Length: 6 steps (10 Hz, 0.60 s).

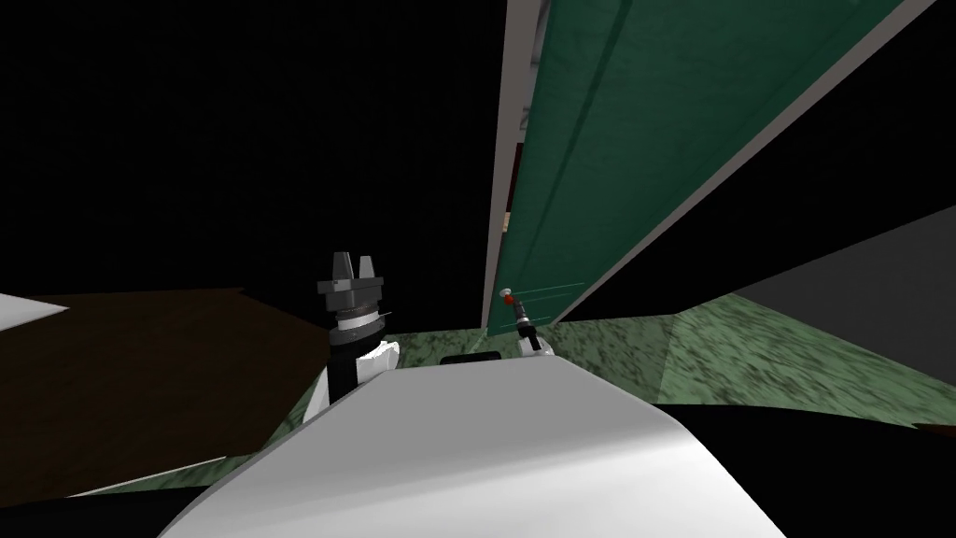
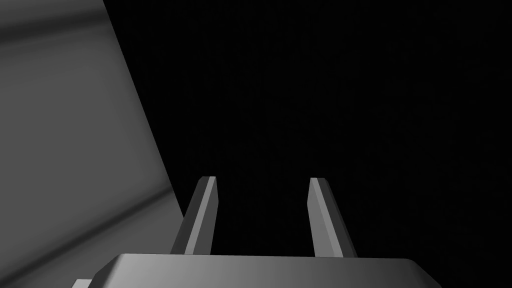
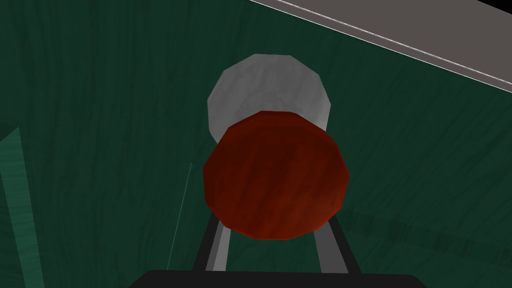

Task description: Pull the door open

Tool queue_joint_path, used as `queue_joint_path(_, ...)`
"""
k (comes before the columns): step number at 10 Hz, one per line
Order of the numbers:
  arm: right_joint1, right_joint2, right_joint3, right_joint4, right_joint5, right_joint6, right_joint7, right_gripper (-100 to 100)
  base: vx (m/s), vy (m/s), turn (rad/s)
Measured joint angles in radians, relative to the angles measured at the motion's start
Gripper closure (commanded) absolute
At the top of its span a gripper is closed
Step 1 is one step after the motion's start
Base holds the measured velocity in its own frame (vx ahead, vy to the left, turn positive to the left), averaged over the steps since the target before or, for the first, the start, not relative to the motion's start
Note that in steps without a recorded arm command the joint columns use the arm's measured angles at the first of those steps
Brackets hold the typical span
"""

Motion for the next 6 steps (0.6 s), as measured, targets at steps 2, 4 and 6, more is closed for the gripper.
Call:
queue_joint_path(2,0.042,0.006,0.007,-0.08,0.005,0.036,-0.002,100,0.006,0.003,0.009)
queue_joint_path(4,0.01,-0.007,-0.001,-0.021,-0.007,0.015,-0.018,100,-0.024,-0.02,0.034)
queue_joint_path(6,0.016,-0.018,0.001,-0.034,-0.024,0.029,-0.072,100,-0.03,-0.002,0.064)
